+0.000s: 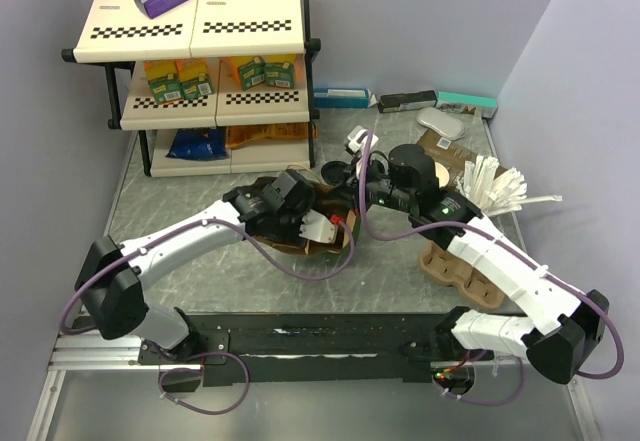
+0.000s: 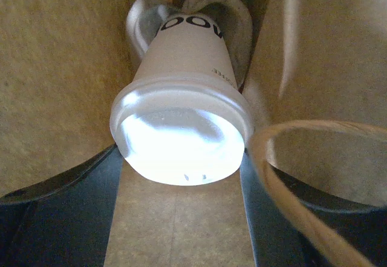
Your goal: Pack the takeout coffee
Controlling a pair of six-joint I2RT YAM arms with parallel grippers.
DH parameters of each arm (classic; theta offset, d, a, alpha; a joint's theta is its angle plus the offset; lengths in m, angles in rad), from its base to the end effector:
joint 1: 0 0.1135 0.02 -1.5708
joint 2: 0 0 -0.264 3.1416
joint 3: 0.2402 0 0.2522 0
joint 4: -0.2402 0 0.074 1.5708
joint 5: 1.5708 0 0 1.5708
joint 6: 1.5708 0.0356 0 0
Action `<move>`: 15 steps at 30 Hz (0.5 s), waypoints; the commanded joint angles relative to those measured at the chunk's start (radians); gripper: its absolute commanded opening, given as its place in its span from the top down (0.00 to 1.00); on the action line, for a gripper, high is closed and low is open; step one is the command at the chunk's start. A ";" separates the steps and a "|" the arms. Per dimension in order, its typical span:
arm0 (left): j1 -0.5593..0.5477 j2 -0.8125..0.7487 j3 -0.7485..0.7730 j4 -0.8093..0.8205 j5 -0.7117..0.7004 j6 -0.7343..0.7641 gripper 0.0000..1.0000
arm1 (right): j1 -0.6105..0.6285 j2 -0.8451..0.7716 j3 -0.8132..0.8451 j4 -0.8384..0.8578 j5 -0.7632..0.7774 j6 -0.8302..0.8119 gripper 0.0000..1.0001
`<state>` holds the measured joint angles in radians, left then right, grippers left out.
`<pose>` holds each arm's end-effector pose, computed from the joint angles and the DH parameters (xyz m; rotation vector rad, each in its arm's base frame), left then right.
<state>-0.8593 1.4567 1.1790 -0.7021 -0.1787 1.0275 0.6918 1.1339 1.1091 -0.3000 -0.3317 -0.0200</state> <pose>0.2025 -0.2251 0.2758 2.0255 1.5547 0.2931 0.1903 0.1727 0.3723 -0.8936 1.7352 0.7652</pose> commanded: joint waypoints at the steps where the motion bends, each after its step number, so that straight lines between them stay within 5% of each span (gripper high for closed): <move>1: 0.046 0.047 0.016 0.010 0.074 -0.038 0.99 | -0.028 -0.011 -0.008 0.009 -0.115 0.034 1.00; 11: 0.129 0.116 0.079 0.035 0.137 -0.044 0.99 | -0.063 0.018 0.024 -0.005 -0.201 -0.043 1.00; 15: 0.129 0.126 0.100 0.020 0.171 -0.046 0.75 | -0.066 0.036 0.034 0.001 -0.196 -0.046 1.00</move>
<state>-0.7479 1.5478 1.2484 -0.6785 -0.0528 1.0252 0.6235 1.1641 1.1072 -0.3008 -0.4553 -0.0669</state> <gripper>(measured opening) 0.757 0.007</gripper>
